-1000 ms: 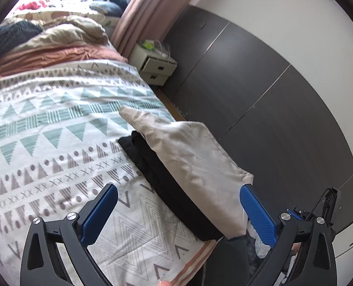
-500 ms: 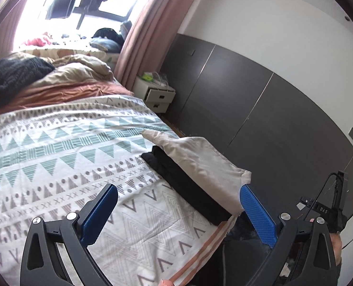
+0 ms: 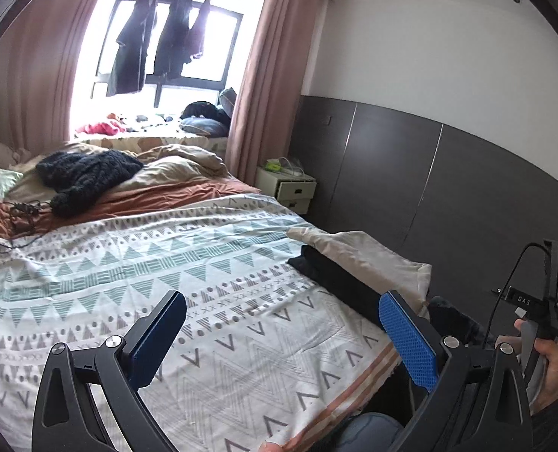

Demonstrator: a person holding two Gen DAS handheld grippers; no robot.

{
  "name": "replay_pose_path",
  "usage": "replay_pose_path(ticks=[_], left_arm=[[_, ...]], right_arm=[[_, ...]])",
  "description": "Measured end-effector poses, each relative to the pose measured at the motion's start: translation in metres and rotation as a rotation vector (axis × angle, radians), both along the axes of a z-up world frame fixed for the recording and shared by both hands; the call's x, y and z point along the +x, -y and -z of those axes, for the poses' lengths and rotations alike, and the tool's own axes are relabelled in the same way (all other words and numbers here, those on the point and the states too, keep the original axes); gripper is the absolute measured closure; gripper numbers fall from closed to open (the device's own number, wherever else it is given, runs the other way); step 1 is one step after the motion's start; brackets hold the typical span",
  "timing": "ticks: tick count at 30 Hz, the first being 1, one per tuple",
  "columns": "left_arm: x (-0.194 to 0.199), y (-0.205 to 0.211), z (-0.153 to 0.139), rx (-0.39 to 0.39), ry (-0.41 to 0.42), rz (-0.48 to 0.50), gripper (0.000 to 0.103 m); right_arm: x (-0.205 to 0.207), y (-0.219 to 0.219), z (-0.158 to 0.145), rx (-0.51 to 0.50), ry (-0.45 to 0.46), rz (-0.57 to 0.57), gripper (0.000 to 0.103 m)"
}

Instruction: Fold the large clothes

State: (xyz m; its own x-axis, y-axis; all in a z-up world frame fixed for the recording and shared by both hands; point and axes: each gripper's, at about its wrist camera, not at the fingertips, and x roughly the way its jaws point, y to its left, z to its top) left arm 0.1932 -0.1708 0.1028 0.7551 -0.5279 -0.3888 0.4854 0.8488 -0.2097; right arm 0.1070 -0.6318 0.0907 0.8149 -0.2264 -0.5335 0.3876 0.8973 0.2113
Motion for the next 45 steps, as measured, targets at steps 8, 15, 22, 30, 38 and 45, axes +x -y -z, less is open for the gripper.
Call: replay_pose_path(ticks=[8, 15, 22, 30, 38, 45], left_arm=[[-0.059, -0.042, -0.004, 0.012, 0.053, -0.069, 0.0], [-0.106, -0.072, 0.0, -0.01, 0.089, -0.1, 0.0], [-0.138, -0.088, 0.014, 0.008, 0.101, -0.154, 0.0], [-0.165, -0.106, 0.037, 0.028, 0.094, -0.204, 0.0], [-0.178, -0.117, 0.054, 0.023, 0.087, -0.245, 0.0], [-0.18, -0.115, 0.055, 0.043, 0.085, -0.255, 0.0]], right_arm=[[-0.022, -0.047, 0.003, 0.0, 0.025, -0.083, 0.0], [-0.049, -0.083, -0.001, -0.024, 0.07, -0.149, 0.0], [-0.077, -0.109, 0.004, -0.024, 0.114, -0.2, 0.0], [-0.092, -0.126, 0.023, -0.02, 0.107, -0.212, 0.0], [-0.103, -0.13, 0.044, 0.003, 0.098, -0.225, 0.0], [-0.094, -0.128, 0.055, 0.043, 0.091, -0.227, 0.0]])
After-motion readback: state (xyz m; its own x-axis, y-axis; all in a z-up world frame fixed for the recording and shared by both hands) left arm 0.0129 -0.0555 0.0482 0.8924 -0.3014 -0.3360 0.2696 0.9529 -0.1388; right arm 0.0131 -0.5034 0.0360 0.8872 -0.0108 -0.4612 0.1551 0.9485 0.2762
